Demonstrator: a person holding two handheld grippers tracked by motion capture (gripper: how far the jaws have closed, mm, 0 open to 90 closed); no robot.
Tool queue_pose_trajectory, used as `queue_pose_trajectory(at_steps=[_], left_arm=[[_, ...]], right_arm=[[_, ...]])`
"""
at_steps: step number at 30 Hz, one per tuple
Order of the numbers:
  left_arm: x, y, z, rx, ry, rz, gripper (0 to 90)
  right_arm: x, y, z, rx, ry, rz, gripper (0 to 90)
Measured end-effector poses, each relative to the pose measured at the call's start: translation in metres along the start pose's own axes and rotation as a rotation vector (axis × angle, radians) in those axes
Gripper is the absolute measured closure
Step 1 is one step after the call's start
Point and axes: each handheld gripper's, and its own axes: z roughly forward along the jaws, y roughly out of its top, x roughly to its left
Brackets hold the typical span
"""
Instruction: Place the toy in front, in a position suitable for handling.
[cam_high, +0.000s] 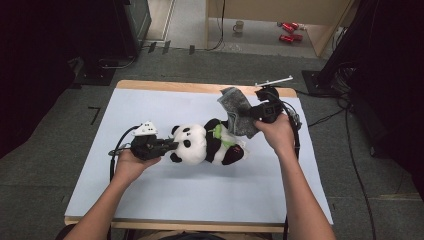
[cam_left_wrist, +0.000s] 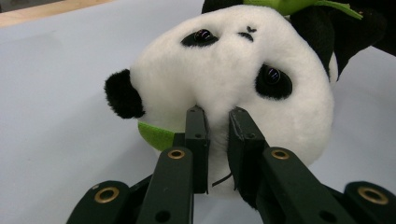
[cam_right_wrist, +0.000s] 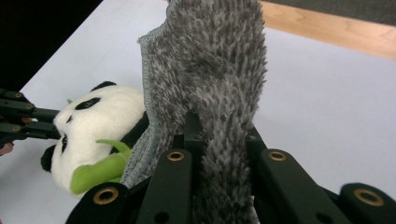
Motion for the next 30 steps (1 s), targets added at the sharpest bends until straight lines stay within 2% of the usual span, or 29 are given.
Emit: queue_pose_trajectory(at_steps=[5,8,15,24,30], left_arm=[[0.000,-0.001,0.000,0.005,-0.001,0.000,79.9],[0.000,0.000,0.000,0.007,-0.006,-0.008,79.8],[0.000,-0.001,0.001,0.010,0.001,-0.008,79.9],[0.001,-0.001,0.001,0.015,0.002,-0.010,79.8],[0.001,-0.001,0.001,0.019,0.005,-0.011,79.8]], right_arm=[[-0.006,-0.009,0.027,0.052,-0.012,0.008,80.7],[-0.010,-0.019,0.037,0.057,-0.008,0.017,80.7],[-0.025,-0.030,0.034,0.062,-0.021,0.048,80.6],[-0.035,-0.040,0.033,0.071,-0.030,0.073,80.7],[-0.047,-0.049,0.032,0.096,-0.051,0.113,80.7]])
